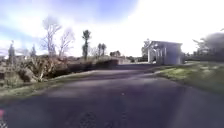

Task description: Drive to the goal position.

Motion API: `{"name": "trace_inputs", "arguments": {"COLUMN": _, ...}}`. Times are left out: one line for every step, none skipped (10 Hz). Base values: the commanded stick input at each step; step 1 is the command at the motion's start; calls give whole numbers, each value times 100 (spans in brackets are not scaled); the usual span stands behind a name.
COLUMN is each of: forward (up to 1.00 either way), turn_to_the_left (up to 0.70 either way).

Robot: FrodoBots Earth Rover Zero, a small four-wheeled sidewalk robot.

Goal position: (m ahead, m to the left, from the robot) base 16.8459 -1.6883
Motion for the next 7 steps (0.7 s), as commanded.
{"name": "trace_inputs", "arguments": {"forward": 85, "turn_to_the_left": -22}}
{"name": "trace_inputs", "arguments": {"forward": 85, "turn_to_the_left": -32}}
{"name": "trace_inputs", "arguments": {"forward": 85, "turn_to_the_left": -34}}
{"name": "trace_inputs", "arguments": {"forward": 85, "turn_to_the_left": -34}}
{"name": "trace_inputs", "arguments": {"forward": 85, "turn_to_the_left": -34}}
{"name": "trace_inputs", "arguments": {"forward": 85, "turn_to_the_left": -34}}
{"name": "trace_inputs", "arguments": {"forward": 85, "turn_to_the_left": -34}}
